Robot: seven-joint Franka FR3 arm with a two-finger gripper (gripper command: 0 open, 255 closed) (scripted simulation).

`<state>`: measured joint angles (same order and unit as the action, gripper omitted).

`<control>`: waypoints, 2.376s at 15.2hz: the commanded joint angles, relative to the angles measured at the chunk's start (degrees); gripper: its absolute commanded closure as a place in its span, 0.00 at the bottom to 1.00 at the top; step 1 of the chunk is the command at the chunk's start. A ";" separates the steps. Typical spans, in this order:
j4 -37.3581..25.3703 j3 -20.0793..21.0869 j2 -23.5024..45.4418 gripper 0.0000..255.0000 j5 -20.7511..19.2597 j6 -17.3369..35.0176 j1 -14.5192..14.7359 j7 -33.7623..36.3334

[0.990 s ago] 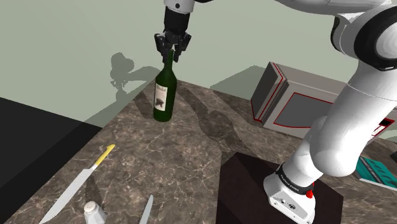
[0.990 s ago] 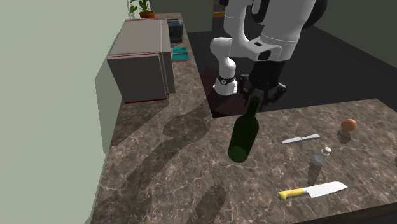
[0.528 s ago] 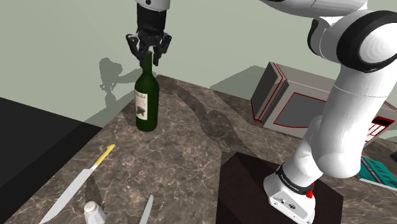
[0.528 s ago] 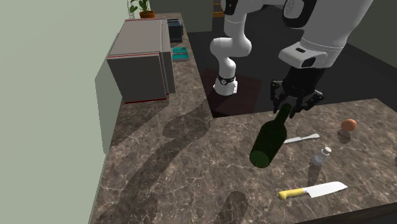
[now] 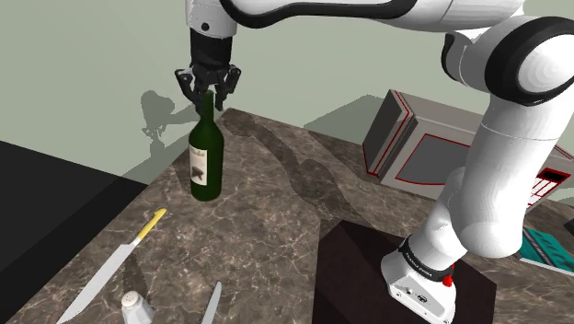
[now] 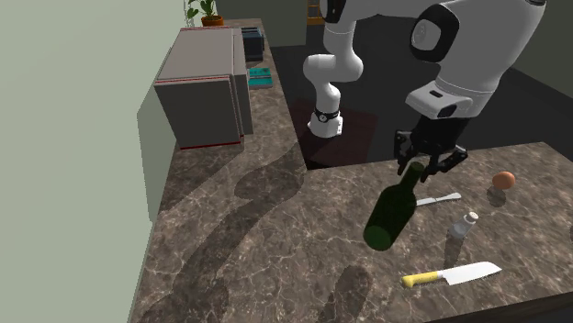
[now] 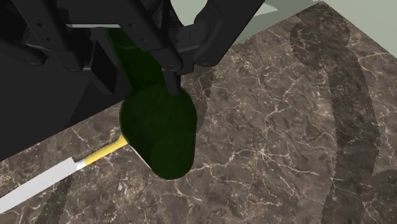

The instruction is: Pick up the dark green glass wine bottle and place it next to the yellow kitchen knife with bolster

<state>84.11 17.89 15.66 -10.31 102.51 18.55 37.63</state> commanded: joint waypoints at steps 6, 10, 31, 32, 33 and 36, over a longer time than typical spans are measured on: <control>5.14 -0.17 0.22 1.00 -0.26 5.40 -0.29 0.54; 7.81 -0.27 0.51 1.00 -0.51 8.33 -0.38 0.92; 3.25 0.08 -0.55 0.00 0.02 2.74 -0.02 0.56; 3.26 0.08 -0.56 0.00 0.02 2.75 -0.02 0.56; 3.25 0.08 -0.55 0.00 0.02 2.74 -0.02 0.56; 3.25 0.08 -0.55 0.00 0.02 2.74 -0.02 0.56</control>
<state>87.37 17.97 15.11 -10.29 105.29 18.53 38.19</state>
